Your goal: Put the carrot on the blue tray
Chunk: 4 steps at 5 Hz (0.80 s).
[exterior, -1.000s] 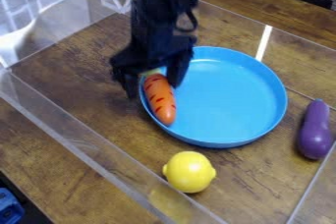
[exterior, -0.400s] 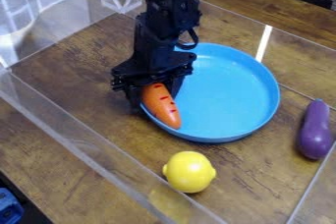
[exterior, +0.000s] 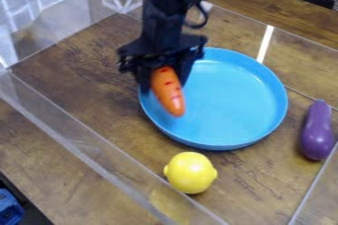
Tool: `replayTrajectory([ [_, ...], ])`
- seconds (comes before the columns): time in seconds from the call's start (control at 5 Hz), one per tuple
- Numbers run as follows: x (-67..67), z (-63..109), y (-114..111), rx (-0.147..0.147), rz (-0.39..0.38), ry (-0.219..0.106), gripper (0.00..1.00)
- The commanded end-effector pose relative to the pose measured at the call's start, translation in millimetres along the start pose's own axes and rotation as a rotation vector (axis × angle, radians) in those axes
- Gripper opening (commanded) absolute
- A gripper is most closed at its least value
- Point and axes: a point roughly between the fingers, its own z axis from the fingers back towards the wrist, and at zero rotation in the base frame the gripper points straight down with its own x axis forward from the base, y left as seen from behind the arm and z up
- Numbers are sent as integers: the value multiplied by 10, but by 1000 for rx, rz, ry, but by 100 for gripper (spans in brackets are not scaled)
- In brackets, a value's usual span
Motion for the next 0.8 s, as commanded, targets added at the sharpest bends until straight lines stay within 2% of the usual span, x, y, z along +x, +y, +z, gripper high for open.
replayTrajectory([
  [0.0,308,170,-141,-38,0,-18,0],
  [0.2,364,173,-109,-15,-6,-18,0],
  [0.4,312,97,-46,1,-15,-36,100],
  [0.6,174,-96,-93,8,-43,-27,100],
])
